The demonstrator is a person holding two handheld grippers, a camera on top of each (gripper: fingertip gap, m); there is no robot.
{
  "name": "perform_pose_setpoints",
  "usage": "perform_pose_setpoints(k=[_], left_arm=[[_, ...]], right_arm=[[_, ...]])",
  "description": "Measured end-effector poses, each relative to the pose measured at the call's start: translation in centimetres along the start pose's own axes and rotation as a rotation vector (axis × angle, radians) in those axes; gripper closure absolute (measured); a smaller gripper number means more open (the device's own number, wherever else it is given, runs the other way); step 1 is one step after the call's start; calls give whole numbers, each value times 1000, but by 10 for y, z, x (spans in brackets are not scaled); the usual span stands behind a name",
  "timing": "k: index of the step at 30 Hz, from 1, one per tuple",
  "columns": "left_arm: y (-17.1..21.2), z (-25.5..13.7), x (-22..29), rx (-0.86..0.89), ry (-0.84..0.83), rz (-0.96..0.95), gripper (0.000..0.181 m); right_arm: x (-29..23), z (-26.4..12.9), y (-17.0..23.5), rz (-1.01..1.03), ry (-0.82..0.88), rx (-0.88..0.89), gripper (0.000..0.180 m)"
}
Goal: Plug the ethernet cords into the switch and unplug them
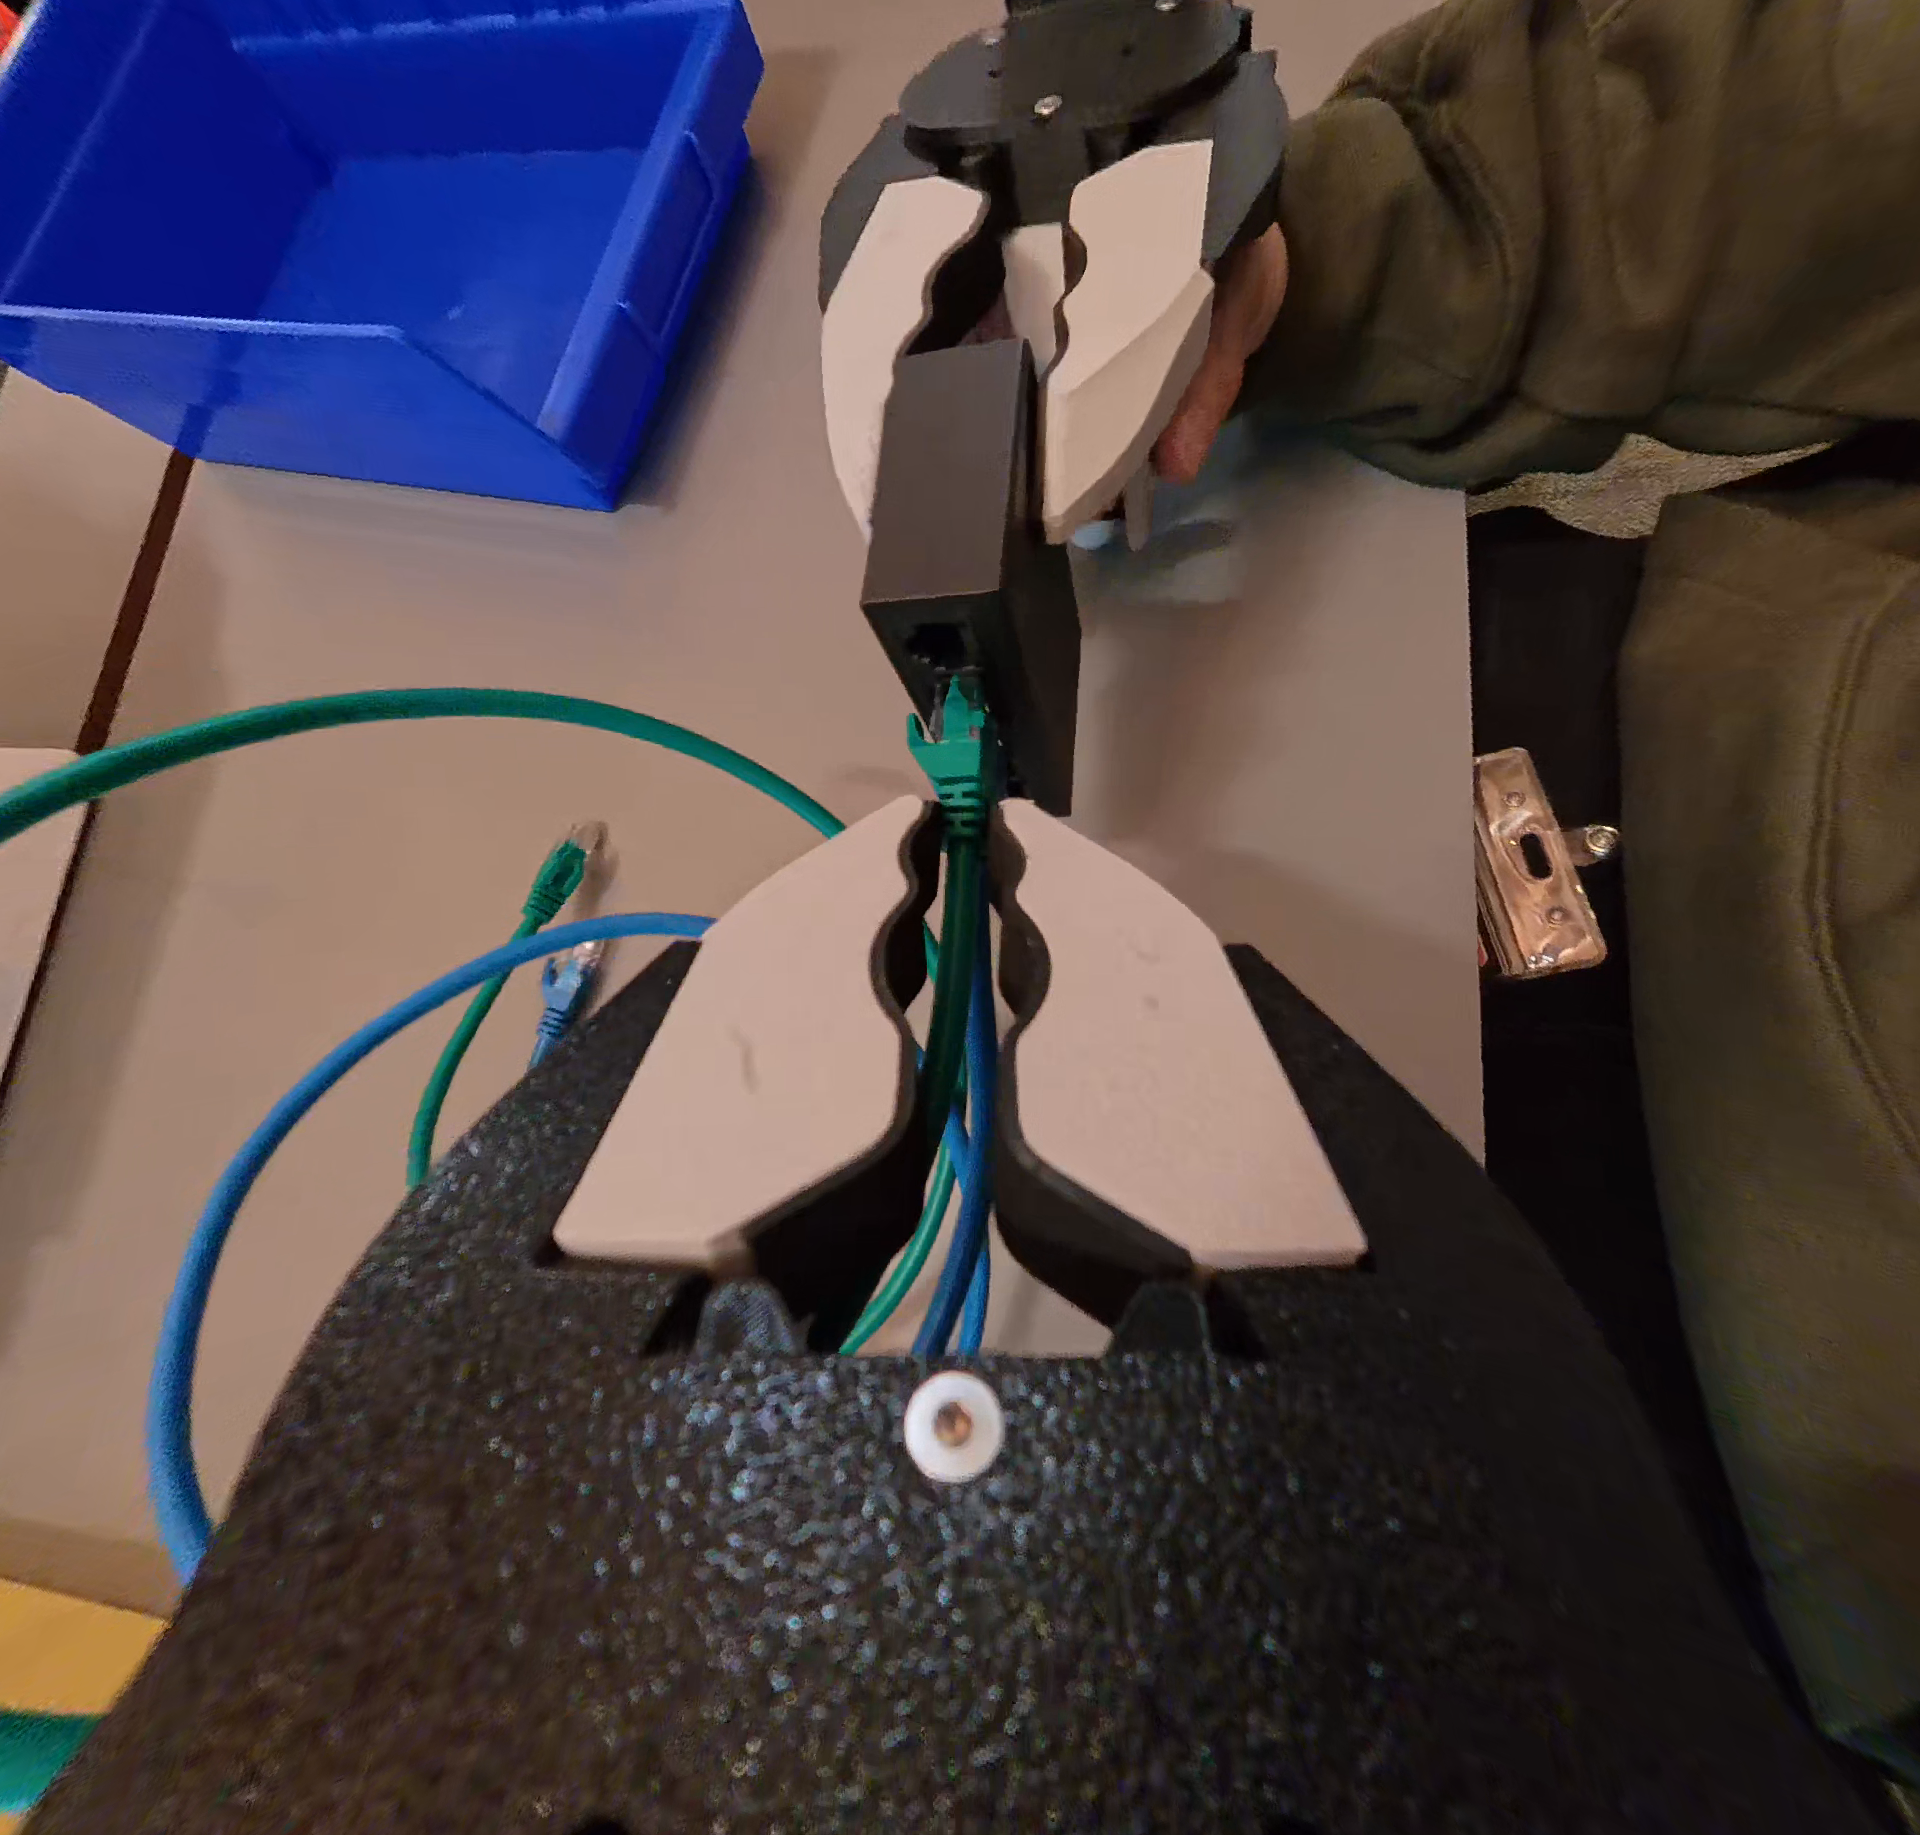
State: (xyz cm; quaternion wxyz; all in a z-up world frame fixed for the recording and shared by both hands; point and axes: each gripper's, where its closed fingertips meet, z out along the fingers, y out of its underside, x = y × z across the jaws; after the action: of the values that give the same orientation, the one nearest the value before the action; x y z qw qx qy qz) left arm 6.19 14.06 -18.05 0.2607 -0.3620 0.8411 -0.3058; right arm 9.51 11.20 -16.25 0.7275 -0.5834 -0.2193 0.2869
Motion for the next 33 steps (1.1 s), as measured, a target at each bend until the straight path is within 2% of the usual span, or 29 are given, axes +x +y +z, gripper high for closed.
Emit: perform_pose_setpoints(k=[1,5,9,17,21,25,33], left_arm=[[0,1,1,10,12,-19,173],[-11,8,8,181,69,-112,173],[-14,18,12,271,55,-152,172],[-14,33,18,402,31,-252,172],[-9,38,18,379,-5,-221,173],[-17,26,11,539,-23,-279,173],[-22,22,5,643,-25,-396,174]], right_arm=[[-2,0,-1,-2,-9,1,151],[-9,-5,-25,-13,-53,158,151],[-9,-10,-29,11,-61,203,152],[-11,-7,-29,24,-73,202,152],[-11,-3,-24,27,-72,172,152],[-2,-10,-27,51,-35,195,152],[7,-7,-35,194,-23,350,151]])
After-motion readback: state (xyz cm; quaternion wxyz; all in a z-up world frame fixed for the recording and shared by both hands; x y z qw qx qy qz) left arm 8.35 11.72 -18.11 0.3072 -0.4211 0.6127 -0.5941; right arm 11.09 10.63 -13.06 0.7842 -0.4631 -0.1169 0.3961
